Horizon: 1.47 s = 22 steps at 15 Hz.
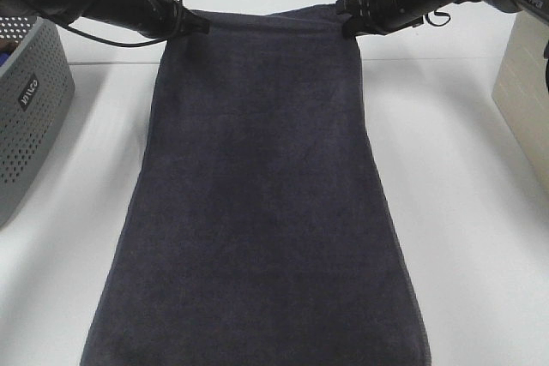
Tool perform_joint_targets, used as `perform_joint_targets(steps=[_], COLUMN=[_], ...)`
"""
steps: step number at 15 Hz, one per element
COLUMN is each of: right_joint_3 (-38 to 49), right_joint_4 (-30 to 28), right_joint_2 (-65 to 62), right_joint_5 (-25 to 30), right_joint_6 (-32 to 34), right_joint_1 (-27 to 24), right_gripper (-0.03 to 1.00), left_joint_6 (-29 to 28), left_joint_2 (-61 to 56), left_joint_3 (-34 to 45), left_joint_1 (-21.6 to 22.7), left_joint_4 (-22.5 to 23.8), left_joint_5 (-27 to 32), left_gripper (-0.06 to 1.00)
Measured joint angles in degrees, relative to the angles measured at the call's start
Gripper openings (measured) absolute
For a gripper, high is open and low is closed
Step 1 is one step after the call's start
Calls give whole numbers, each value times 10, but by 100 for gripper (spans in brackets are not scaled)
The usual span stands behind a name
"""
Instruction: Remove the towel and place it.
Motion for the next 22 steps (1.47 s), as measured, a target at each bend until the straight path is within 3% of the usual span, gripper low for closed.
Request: perform_joint_targets(steps=[8,10,12,15,17,22], right_joint_3=[0,0,0,0,0,0], right_joint_4=[11,22,24,23,23,22], right_joint_2=[38,38,38,38,38,24], right_joint_5=[-18,-21,-22,-20,-9,50], right_joint_6=[-17,-32,-32,-30,-26,-13], right_joint_1=[0,0,0,0,0,0], right_gripper=[1,13,44,67,69,70], left_joint_6=[2,2,2,2,2,2], left_joint_2=[53,57,57,57,57,58], left_joint_3=[-1,-1,-1,-1,-2,-53], left_joint_1=[0,0,0,0,0,0], left_joint_4=[4,4,4,4,11,29], left_joint_5=[-42,-57,-82,-121,-145,-163], left_gripper=[1,12,37,61,66,67])
